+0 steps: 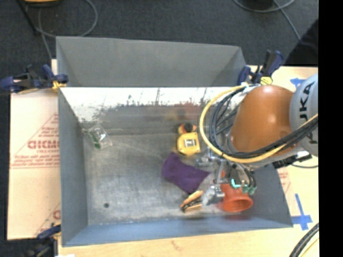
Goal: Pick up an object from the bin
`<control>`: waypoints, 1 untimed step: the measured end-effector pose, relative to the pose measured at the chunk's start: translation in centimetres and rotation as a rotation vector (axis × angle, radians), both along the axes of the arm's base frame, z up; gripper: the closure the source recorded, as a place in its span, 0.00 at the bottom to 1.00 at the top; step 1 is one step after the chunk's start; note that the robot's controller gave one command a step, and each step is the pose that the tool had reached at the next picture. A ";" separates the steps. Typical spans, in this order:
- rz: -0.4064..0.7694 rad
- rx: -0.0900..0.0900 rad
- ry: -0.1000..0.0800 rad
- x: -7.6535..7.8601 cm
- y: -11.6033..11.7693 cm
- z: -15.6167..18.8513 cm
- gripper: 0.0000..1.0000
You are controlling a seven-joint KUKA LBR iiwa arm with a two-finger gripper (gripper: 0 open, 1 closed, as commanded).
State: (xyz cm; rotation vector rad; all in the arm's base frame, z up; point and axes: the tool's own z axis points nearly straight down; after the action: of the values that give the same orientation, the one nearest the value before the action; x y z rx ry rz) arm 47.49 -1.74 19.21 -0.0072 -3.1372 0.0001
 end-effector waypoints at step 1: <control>0.001 -0.001 -0.007 0.2 0.0 0.3 0.00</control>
Offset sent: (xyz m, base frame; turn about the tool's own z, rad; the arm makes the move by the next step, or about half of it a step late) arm 0.0035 0.0279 -0.1221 0.0195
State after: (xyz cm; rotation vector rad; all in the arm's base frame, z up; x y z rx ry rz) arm 47.66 -1.76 19.52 -0.0062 -3.1446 0.0011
